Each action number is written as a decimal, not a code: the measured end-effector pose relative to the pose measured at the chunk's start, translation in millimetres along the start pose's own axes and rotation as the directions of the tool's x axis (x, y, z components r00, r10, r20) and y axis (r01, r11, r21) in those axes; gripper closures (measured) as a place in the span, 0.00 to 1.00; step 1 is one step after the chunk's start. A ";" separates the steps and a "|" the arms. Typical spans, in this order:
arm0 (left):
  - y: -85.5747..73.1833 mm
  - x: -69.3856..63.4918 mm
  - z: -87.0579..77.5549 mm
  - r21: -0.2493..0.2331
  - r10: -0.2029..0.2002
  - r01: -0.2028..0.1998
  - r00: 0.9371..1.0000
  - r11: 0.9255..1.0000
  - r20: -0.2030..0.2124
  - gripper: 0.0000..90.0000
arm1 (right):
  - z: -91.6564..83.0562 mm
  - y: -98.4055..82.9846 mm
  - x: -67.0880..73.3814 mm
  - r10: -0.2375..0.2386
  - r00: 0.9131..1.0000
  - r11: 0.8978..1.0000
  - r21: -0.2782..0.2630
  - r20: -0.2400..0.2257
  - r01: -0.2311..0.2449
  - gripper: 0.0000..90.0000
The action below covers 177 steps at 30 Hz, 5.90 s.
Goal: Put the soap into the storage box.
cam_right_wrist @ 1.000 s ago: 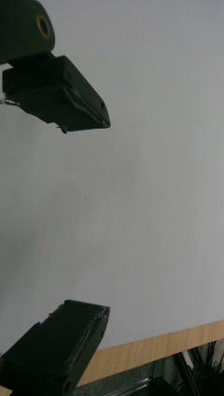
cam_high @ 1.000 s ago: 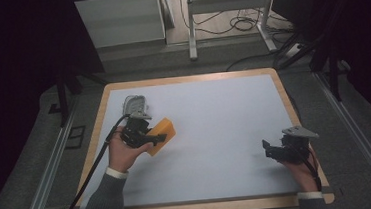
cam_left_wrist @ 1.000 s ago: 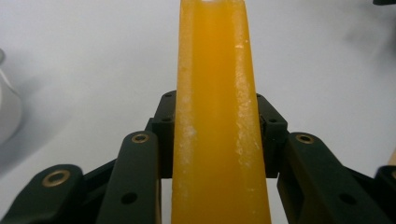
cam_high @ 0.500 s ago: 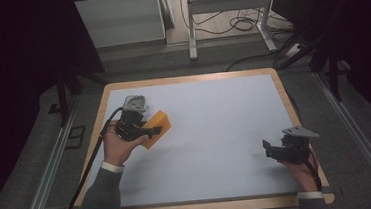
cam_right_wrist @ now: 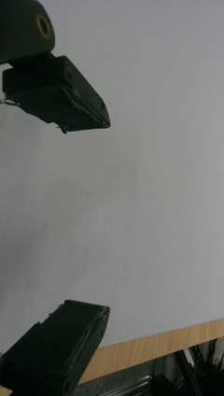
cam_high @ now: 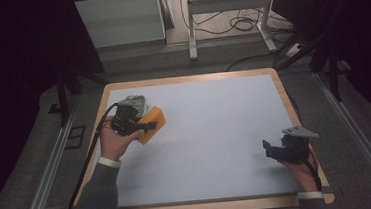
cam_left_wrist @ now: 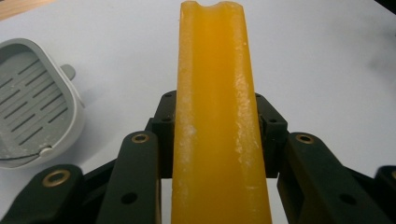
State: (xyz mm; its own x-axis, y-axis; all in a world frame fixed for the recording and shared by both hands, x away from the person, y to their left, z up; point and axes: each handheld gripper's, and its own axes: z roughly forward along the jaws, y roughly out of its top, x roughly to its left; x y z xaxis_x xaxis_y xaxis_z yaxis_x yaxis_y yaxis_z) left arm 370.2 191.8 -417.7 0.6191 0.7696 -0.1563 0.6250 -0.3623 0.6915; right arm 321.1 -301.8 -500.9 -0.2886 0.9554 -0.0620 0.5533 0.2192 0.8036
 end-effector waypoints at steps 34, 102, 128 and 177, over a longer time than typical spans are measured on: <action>15.4 34.4 1.3 -0.009 -0.080 0.080 0.995 0.997 -0.059 0.68 | 0.4 0.1 1.4 -0.002 1.000 1.000 -0.001 -0.002 0.002 0.10; 33.3 110.4 37.7 -0.035 -0.297 0.295 0.938 0.955 -0.180 0.68 | 4.4 -2.2 1.2 -0.015 1.000 1.000 0.017 0.011 0.015 0.10; 17.7 140.0 65.2 -0.107 -0.420 0.406 0.886 0.907 -0.197 0.65 | 4.7 -4.1 -2.2 -0.014 1.000 1.000 0.020 0.026 0.013 0.10; -69.3 31.4 11.4 -0.148 -0.120 0.120 0.993 0.982 0.009 0.21 | 2.0 -2.3 5.2 -0.042 0.998 0.999 -0.012 0.035 0.043 0.10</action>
State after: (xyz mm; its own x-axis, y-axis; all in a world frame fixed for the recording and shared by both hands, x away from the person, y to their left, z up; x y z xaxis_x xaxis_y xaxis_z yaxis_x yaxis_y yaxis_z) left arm 351.7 235.1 -478.6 0.5436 0.8030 -0.2444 0.6176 -0.1854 0.7644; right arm 319.9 -296.9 -504.3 -0.2841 0.9517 -0.1166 0.5309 0.2575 0.8074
